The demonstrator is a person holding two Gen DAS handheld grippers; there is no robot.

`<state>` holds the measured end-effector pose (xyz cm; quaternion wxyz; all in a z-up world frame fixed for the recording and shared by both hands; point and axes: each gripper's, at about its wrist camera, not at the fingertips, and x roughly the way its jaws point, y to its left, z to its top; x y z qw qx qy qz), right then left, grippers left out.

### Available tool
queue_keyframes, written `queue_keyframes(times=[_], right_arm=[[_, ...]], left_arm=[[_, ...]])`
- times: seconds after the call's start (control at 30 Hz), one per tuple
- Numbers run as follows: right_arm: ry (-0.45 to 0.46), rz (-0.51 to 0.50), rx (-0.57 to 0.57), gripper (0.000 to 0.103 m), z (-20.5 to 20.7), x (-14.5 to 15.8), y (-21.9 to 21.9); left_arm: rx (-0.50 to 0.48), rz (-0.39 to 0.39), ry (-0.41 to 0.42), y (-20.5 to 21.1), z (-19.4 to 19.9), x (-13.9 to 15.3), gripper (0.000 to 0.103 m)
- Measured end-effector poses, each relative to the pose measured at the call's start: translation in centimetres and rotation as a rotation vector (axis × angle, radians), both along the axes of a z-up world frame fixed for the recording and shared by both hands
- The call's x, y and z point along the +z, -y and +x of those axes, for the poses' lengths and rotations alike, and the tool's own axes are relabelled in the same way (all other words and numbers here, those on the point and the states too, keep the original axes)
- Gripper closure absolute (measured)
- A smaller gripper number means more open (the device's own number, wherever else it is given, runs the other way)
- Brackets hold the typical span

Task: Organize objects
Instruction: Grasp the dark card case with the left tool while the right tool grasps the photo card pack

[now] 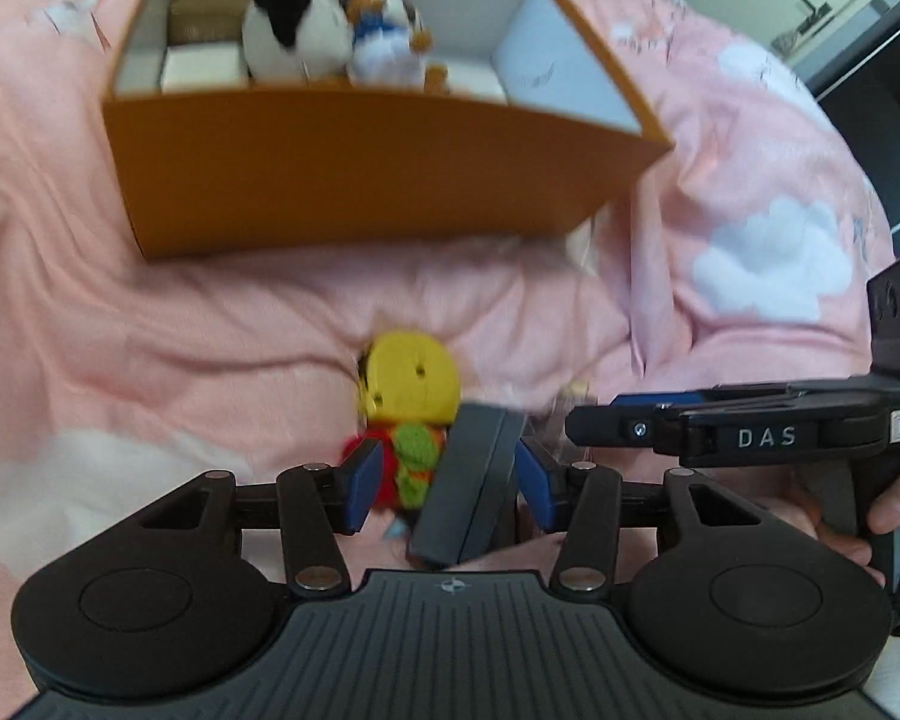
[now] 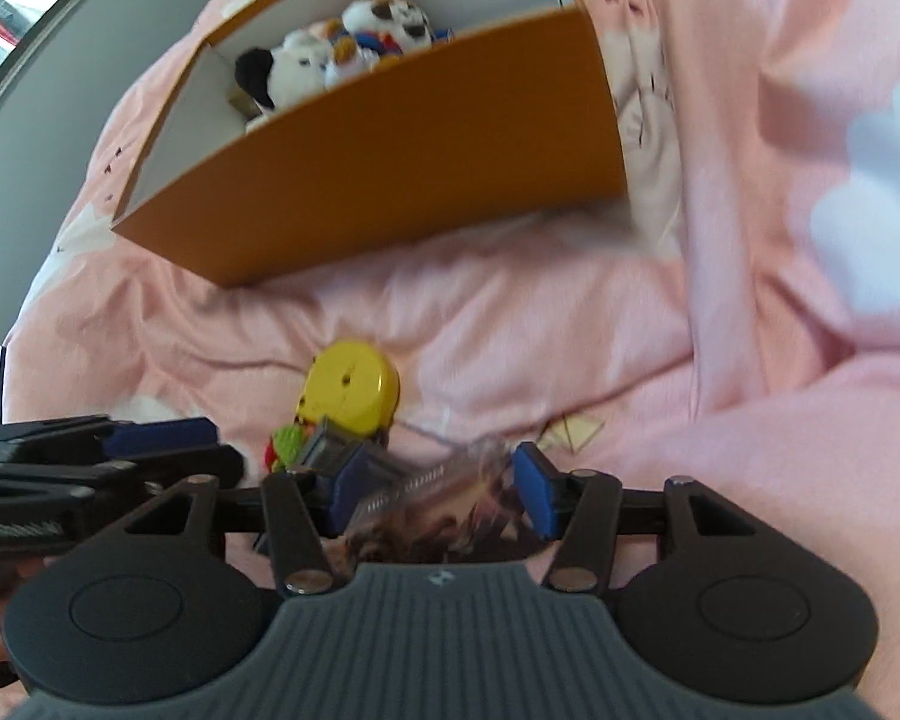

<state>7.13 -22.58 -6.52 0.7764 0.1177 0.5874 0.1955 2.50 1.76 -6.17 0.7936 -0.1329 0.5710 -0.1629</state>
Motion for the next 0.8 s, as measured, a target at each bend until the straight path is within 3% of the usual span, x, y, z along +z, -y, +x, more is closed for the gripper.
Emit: queue_keyframes(times=[0.2,0.4,0.47,0.57,0.8], right_arm=[[-0.030,-0.037,0.013,0.040,0.0,-0.6,-0.8],[-0.080,-0.035,0.021,0.039,0.2,-1.5,-1.0],[-0.098,-0.026,0.008,0.039,0.2,-1.7,-0.8],[-0.128,-0.014,-0.025,0.039,0.4,-2.1,-0.4],[-0.182,-0.036,-0.038,0.028,1.0,-3.3,-1.1]], left_arm=[[-0.011,-0.054,-0.103,0.2,0.3,-3.1,0.042],[-0.014,-0.068,-0.112,0.4,0.3,-3.5,0.044],[-0.025,-0.068,-0.104,0.7,0.2,-3.3,0.054],[-0.051,-0.052,-0.087,1.3,-0.1,-2.8,0.057],[-0.058,-0.032,-0.096,1.7,0.0,-3.0,0.060]])
